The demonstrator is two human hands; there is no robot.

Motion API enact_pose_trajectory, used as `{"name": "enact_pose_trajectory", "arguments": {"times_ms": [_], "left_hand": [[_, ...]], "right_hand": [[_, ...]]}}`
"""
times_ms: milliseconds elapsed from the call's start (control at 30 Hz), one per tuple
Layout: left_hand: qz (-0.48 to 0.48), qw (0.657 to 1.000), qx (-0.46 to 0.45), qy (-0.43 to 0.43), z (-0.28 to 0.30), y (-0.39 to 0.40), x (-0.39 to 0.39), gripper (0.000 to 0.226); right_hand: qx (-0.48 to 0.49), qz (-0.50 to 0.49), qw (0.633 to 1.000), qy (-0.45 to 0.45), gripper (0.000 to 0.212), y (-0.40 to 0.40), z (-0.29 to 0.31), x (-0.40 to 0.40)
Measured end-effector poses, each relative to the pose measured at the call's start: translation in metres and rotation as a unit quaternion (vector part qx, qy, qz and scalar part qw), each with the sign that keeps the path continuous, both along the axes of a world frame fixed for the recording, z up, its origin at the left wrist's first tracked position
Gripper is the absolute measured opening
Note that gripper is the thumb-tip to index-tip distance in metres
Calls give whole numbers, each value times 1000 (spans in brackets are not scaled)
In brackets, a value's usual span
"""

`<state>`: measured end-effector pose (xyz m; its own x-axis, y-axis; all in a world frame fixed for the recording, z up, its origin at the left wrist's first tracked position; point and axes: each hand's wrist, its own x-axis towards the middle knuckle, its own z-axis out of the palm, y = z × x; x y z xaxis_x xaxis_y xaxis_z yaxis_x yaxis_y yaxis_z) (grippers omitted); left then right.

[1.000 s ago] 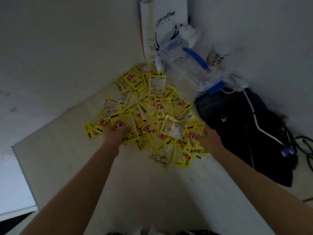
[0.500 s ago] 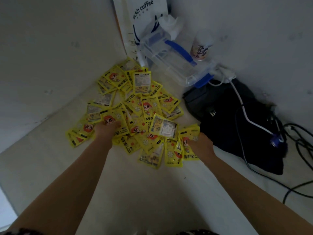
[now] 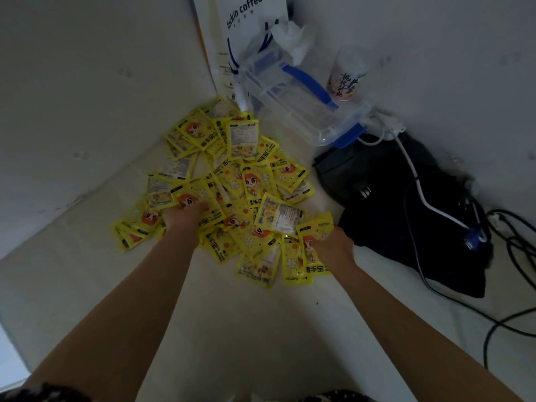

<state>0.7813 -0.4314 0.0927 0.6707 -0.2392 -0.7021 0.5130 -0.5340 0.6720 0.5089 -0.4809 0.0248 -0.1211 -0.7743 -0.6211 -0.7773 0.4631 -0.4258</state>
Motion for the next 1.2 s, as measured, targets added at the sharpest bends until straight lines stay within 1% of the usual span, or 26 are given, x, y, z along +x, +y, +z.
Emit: {"name": "enact_pose_trajectory", "arguments": {"times_ms": [33,100,200,233,433,533,667,700,800,833,1000,1100,1200], "left_hand": [[5,1000,2,0,2,-2,-2,51],[-8,1000,15,-5,3,-4,-3,48],[-31,999,36,-6,4,-8,-4,66],[-42,998,43,-9,5,-10,-5,69],[-64,995,59,-39,6,-21,-8,73],[-72,993,71,-59,11,-24,-11,70],[-73,992,55,-89,10,-30,-13,72],[-73,992,39,-92,8,-30,-14,66],[-85,993,4,-87,9,-24,-15,30],[-87,993,-11,-80,9,-21,-14,26],[-90,993,-58,-47,8,2,-22,31],[-106,991,-76,-40,8,21,-37,33],[-125,988,-92,-27,4,44,-52,22]], "right_hand": [[-3,-1,1000,0,50,0,-1,0],[-7,1,1000,0,50,0,-1,0],[-13,9,1000,-4,46,1,3,2],[-16,15,1000,-5,44,1,5,3],[-27,29,999,-16,37,0,14,8],[-42,43,998,-19,31,0,24,9],[-50,63,996,-28,34,-2,34,9],[-50,64,996,-28,35,-3,36,8],[-55,56,996,-45,36,-5,44,7],[-59,54,995,-53,36,-5,46,7],[-92,52,989,-99,39,1,61,3],[-113,33,985,-130,38,11,70,-3],[-119,-7,977,-179,35,28,80,-13]]}}
